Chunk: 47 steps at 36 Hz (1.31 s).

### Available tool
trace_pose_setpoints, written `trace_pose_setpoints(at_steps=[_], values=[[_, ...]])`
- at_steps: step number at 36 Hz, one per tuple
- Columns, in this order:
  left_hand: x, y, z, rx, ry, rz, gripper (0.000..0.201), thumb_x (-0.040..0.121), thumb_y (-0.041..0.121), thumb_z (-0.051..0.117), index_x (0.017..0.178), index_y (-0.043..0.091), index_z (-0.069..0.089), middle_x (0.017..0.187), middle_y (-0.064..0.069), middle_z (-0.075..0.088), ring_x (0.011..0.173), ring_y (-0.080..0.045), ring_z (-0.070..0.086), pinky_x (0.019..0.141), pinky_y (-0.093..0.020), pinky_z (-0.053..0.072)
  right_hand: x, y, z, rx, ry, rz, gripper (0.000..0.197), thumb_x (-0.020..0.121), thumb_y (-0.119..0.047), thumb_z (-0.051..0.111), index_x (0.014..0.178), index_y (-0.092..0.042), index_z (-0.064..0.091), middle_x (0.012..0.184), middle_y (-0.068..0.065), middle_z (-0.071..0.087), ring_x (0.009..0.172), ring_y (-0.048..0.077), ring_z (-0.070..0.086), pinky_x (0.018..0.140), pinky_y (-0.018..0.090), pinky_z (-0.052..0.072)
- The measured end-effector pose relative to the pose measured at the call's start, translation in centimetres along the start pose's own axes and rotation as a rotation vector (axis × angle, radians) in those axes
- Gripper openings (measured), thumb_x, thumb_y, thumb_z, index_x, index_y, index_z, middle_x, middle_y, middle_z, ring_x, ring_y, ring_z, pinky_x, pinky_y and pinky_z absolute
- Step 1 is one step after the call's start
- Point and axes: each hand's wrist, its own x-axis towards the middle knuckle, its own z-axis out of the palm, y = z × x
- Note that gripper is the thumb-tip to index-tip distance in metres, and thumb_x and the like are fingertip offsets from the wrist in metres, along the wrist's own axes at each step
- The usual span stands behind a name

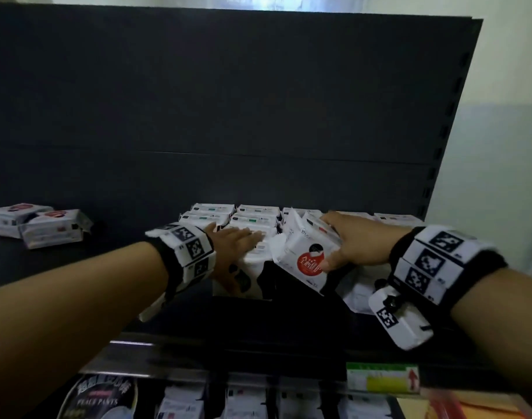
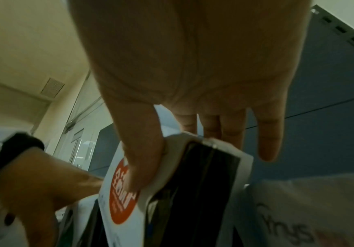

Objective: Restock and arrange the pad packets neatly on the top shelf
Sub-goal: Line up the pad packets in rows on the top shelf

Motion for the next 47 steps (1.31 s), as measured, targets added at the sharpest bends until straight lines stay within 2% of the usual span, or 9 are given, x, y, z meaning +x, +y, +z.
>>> trace_pose_setpoints(at_steps=[6,12,17,25,33,39,42,44,47], values=[[0.1,-0.2,0.1,-0.057,-0.005,-0.007,0.114,0.073,0.050,0.073,0.148,0.036,-0.012,0.159,0.007,-0.008,0.147,-0.017,-0.001,0.116,-0.052,0.007,0.3,-0.2,0.3,-0.102,0.009,0.037,0.084,0.074,-0.036,0.080,0.139,-0.017,0.029,0.124,0.001,0.054,0.108,0.019,0.055,0.094,0.034,0.046],[0.1,-0.3,0.3,-0.085,-0.015,-0.016,0.112,0.076,0.046,0.073,0.148,0.037,-0.013,0.159,0.009,-0.010,0.147,-0.015,-0.003,0.117,-0.053,0.008,0.2,0.1,-0.1,-0.150,-0.001,0.086,0.081,0.072,-0.028,0.081,0.136,-0.013,0.032,0.121,0.005,0.056,0.106,0.022,0.057,0.093,0.038,0.050],[0.0,-0.1,0.4,-0.103,-0.003,-0.021,0.110,0.077,0.044,0.072,0.148,0.035,-0.012,0.159,0.008,-0.008,0.147,-0.015,-0.003,0.118,-0.051,0.008,1.0,-0.8,1.5,-0.358,-0.063,0.095,0.081,0.073,-0.028,0.079,0.138,-0.012,0.034,0.125,0.007,0.052,0.105,0.025,0.056,0.083,0.034,0.052],[0.0,0.1,0.5,-0.134,0.001,-0.043,0.108,0.078,0.044,0.071,0.148,0.035,-0.010,0.159,0.009,-0.008,0.147,-0.014,-0.004,0.118,-0.050,0.008,2.4,-0.9,3.5,-0.479,0.071,0.008,0.081,0.070,-0.048,0.078,0.140,-0.030,0.040,0.138,0.007,0.036,0.130,0.029,0.033,0.105,0.045,0.036],[0.5,-0.1,0.6,-0.156,0.008,-0.020,0.112,0.074,0.049,0.072,0.148,0.035,-0.011,0.159,0.007,-0.007,0.146,-0.015,-0.003,0.118,-0.038,0.007,-1.0,2.2,1.9,-0.204,0.031,0.074,0.103,0.071,-0.067,0.067,0.152,-0.028,0.017,0.156,0.004,0.022,0.141,0.027,0.023,0.115,0.045,0.027],[0.4,-0.4,0.6,-0.166,-0.020,-0.004,0.114,0.071,0.067,0.065,0.147,0.036,-0.015,0.159,0.007,-0.011,0.146,-0.014,-0.006,0.117,-0.037,0.007,-5.5,6.7,-1.2,-0.035,0.058,0.252,0.089,0.077,-0.044,0.076,0.150,-0.026,0.028,0.154,-0.002,0.033,0.136,0.018,0.038,0.104,0.026,0.032],[0.2,-0.3,0.5,-0.176,-0.050,-0.006,0.121,0.062,0.080,0.058,0.147,0.037,-0.016,0.158,0.008,-0.012,0.146,-0.015,-0.007,0.117,-0.039,0.007,-6.6,7.5,-1.4,-0.128,0.066,0.327,0.077,0.079,-0.033,0.076,0.145,-0.026,0.038,0.149,-0.001,0.041,0.131,0.019,0.044,0.099,0.025,0.035],[0.1,-0.1,0.3,-0.197,-0.070,-0.002,0.132,0.045,0.093,0.047,0.147,0.037,-0.016,0.158,0.008,-0.014,0.146,-0.016,-0.007,0.118,-0.041,0.008,-6.6,7.3,-1.2,-0.205,0.068,0.328,0.065,0.082,-0.028,0.074,0.140,-0.027,0.045,0.143,0.000,0.047,0.128,0.019,0.047,0.098,0.025,0.037],[0.1,0.0,0.2,-0.193,-0.072,0.003,0.141,0.031,0.098,0.036,0.147,0.036,-0.016,0.158,0.008,-0.015,0.146,-0.017,-0.007,0.119,-0.042,0.009,-5.9,6.4,-0.5,-0.302,0.070,0.296,0.054,0.084,-0.015,0.068,0.132,-0.030,0.051,0.133,0.005,0.049,0.120,0.024,0.050,0.094,0.029,0.041]])
